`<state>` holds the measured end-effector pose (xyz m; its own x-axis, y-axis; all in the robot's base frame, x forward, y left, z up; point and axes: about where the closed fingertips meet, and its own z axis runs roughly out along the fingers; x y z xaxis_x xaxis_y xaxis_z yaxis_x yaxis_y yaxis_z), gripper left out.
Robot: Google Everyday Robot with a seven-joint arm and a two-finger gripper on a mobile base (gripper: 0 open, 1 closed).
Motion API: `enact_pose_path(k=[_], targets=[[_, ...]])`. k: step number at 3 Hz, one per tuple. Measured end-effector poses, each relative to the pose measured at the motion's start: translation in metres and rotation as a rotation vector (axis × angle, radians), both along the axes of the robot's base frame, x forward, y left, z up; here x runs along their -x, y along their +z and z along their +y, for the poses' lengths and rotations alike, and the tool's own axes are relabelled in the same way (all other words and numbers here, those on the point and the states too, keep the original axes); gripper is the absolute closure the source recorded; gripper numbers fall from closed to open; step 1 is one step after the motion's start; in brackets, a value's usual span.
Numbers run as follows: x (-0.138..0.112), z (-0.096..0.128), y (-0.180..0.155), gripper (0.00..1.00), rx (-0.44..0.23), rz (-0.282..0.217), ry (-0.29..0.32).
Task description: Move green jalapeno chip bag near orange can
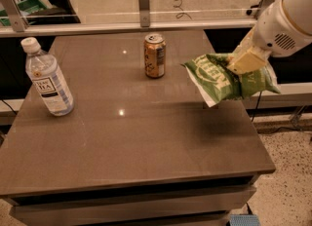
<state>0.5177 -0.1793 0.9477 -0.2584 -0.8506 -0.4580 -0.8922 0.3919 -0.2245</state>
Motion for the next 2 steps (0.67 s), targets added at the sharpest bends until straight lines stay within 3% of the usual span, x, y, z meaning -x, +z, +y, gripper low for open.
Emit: enact_pose_path(k=[2], targets=[[-0.012,0.004,-0.011,1.0,-0.018,-0.018,-0.018]])
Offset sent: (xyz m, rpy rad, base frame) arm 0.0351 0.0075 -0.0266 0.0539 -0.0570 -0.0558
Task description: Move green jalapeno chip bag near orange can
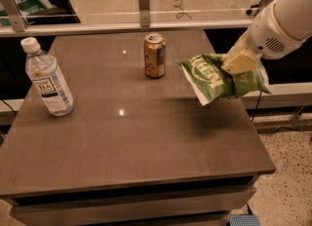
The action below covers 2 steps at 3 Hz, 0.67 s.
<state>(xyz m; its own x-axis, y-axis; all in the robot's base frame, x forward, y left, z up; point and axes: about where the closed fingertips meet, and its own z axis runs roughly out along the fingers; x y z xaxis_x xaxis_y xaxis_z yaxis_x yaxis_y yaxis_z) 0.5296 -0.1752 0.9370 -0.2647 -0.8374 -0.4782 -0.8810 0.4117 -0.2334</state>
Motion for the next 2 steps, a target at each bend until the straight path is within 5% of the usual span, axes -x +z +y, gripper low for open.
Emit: enact_pose_path(k=[2], targets=[[-0.06,0.016,-0.031,1.0,-0.01,-0.05,0.015]])
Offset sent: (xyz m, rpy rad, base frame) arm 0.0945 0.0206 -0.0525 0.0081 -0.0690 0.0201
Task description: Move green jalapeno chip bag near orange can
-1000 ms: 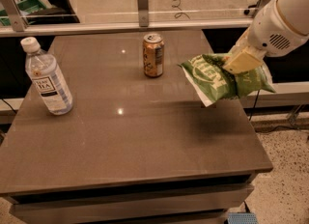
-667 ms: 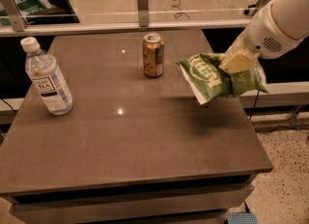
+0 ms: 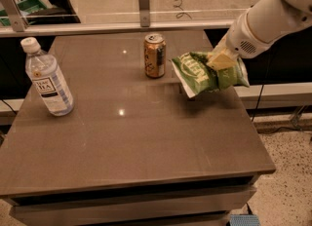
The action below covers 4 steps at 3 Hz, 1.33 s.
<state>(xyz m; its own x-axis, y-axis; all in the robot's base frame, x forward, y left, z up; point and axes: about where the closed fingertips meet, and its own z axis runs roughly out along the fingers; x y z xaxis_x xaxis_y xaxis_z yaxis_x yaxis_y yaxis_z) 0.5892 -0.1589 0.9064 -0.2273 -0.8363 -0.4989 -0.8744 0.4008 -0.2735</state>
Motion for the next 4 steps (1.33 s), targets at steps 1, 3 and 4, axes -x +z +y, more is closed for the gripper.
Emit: enact_pose_path(k=[1,3,4], targets=[[-0.021,0.008,-0.013,1.0,0.007,-0.019,0.031],[-0.06,0.024,-0.039,1.0,0.029,-0.034,0.086],[-0.069,0.029,-0.047,1.0,0.03,-0.029,0.095]])
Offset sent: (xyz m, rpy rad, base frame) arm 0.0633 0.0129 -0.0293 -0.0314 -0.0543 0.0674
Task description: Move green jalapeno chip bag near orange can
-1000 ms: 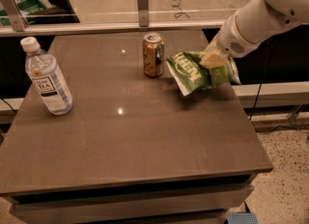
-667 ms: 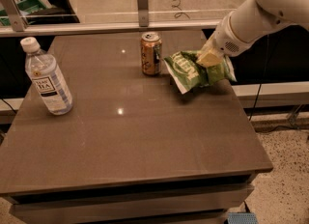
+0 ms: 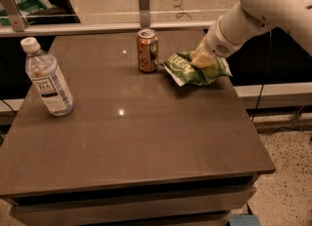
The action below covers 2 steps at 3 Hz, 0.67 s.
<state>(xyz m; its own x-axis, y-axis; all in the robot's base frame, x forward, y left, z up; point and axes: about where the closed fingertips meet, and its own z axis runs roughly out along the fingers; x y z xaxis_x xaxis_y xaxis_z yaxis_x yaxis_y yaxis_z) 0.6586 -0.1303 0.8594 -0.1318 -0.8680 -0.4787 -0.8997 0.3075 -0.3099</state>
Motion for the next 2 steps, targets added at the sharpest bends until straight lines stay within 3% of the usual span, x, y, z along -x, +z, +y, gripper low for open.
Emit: enact_pose_path(k=[1,2], targets=[[-0.0066,0.0026,-0.0049,1.0,-0.003,0.006,0.002],[-0.0066,0.0026,-0.0047,0.82,-0.003,0.006,0.002]])
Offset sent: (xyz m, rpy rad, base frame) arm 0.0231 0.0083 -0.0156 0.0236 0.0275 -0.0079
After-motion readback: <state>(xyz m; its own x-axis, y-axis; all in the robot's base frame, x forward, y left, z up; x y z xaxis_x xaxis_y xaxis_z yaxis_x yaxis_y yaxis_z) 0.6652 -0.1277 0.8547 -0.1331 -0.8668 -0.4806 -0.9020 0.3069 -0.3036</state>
